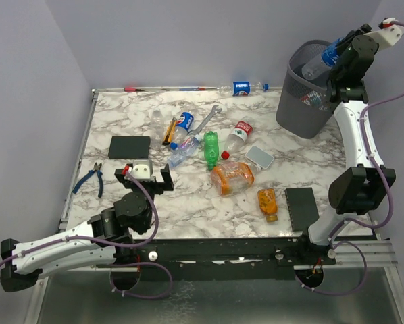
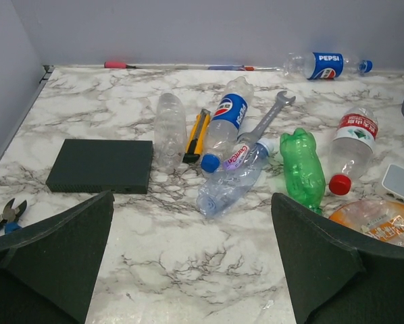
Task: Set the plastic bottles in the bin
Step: Place the plastic bottle in the trash bin, then pick up the plastic bottle from the corner of the board.
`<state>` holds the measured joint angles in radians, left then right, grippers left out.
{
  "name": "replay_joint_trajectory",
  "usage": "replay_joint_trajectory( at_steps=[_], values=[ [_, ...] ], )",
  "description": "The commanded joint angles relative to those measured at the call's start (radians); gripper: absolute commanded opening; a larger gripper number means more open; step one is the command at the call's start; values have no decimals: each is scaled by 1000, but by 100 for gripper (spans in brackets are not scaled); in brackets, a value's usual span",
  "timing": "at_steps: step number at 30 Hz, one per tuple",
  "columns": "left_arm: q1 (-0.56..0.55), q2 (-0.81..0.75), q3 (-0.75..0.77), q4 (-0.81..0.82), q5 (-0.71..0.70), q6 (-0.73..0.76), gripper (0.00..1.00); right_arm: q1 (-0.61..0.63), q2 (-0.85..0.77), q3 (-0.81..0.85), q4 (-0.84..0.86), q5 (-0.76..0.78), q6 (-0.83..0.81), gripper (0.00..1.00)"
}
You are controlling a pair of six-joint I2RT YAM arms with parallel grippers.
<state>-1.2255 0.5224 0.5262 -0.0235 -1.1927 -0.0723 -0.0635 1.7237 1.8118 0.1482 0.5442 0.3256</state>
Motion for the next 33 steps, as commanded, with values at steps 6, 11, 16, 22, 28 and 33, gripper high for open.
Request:
replay_joint_trajectory(
  at_steps=[6,11,16,22,28,33],
  values=[
    [7,30,10,7,28,-13,99,1,14,-39,-23,-172,-1,46],
    [9,30,11,3,30,-13,99,1,-4,9,-62,-229,62,76],
    [11,36,11,3,50,-21,99,1,-71,67,-83,-296,158,82],
    [15,77,15,3,88,-29,99,57,-218,113,-181,-509,222,90],
    [18,105,13,3,114,-40,99,339,-480,-171,-232,-635,105,99],
    [17,116,8,2,152,-43,99,482,-668,-539,-306,-648,136,100]
  ],
)
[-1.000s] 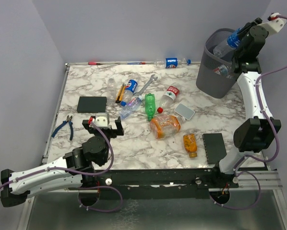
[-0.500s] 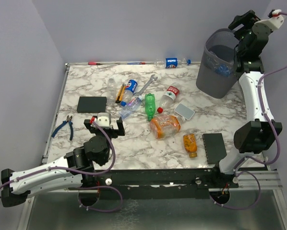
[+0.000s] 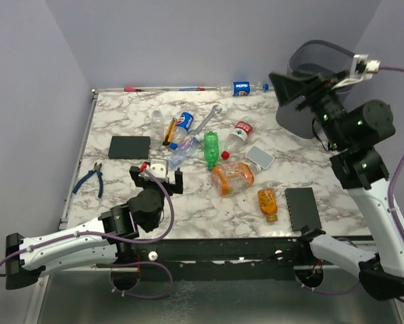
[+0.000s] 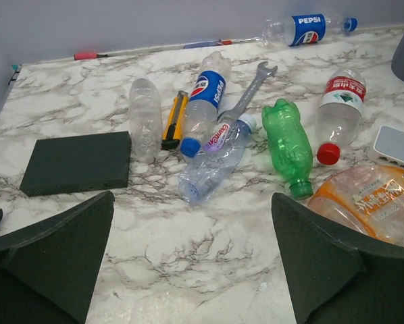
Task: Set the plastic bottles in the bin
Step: Pick up the plastic bottle from the corner of the board.
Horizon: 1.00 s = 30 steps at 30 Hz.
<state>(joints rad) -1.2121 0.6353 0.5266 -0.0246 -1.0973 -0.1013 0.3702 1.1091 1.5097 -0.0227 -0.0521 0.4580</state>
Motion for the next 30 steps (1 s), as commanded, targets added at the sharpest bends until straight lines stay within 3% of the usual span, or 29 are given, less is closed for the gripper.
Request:
replay_joint_trajectory(
  at_steps=[1,7,10,12,16,22,30],
  values=[
    [5,3,7,2,68,-16,99,51,-85,-299,-149,-54,35,100],
    [5,3,4,11,162,-26,99,50,-245,-649,-157,79,309,100],
    [5,14,11,8,203,-108,99,50,-347,-817,-9,-21,238,100],
    [5,49,37,-34,283,-167,99,49,-373,-845,-67,-36,213,100],
    [5,174,115,-109,488,-264,99,50,-408,-884,-264,100,228,100],
    [-4,440,213,-27,876,-371,99,50,-495,-938,-501,289,385,100],
    [-71,794,383,158,874,-415,99,49,-741,-942,-597,358,489,100]
  ],
)
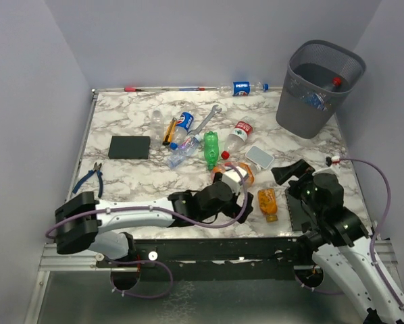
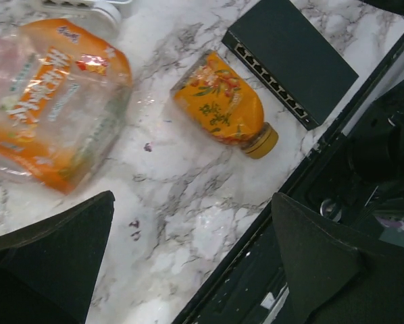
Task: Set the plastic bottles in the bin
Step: Pick up the plastic bottle from the corner of the board.
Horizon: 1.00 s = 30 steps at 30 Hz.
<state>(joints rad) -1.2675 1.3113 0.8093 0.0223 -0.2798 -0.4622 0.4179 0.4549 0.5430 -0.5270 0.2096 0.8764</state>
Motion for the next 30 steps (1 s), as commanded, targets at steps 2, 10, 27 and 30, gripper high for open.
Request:
replay_joint_trajectory(
  at_steps=[2,10,27,30],
  values=[
    [-19,205,162,117,37,-79,99,2,-117,52,-143,140,90,100],
    [-21,487,341,114,-46,-238,99,1,-178,114,-225,198,119,100],
    [-19,779,625,-137,-165,-299,92,2,-215,168,-281,185,94,100],
    [-20,790,626,-138,-172,-302,86,2,-223,170,-288,183,92,100]
  ],
)
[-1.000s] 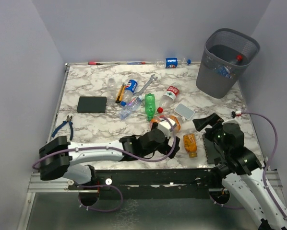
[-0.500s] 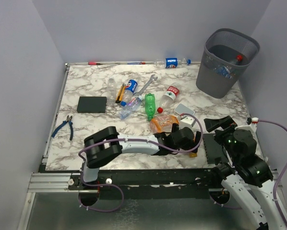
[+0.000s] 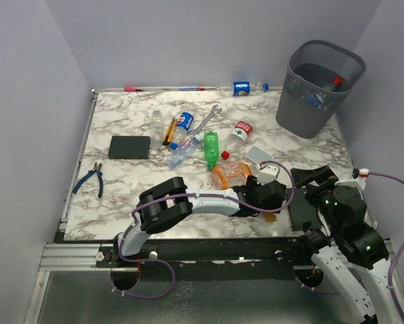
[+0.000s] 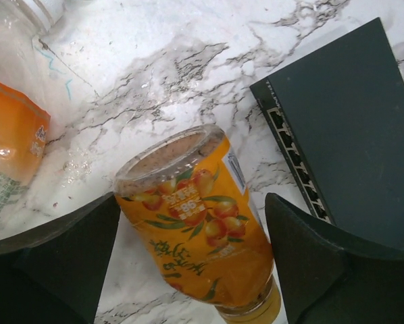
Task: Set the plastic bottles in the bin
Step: Pick up the plastic bottle from the corner of the board.
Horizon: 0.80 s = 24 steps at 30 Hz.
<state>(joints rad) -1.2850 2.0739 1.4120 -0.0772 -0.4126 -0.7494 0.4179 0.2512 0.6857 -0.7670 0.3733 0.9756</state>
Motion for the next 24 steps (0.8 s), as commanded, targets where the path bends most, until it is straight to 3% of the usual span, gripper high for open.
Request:
replay_joint_trajectory(
  at_steps=[1,9,13,19,24],
  values=[
    [-2,28,23,-40,-42,-15,84,1,-21,28,-48,19,-8,100],
    [-4,-23,-5,-35,-59,-16,53,2,-21,34,-44,4,-22,100],
    [-8,-126,-39,-10,-51,-22,47,2,-6,59,11,-46,-95,100],
    [-2,-440,-231,59,-138,-61,44,1,39,141,164,-228,-285,99],
    [56,-800,-478,126,-253,-200,42,2,119,133,333,-498,-333,98]
  ],
)
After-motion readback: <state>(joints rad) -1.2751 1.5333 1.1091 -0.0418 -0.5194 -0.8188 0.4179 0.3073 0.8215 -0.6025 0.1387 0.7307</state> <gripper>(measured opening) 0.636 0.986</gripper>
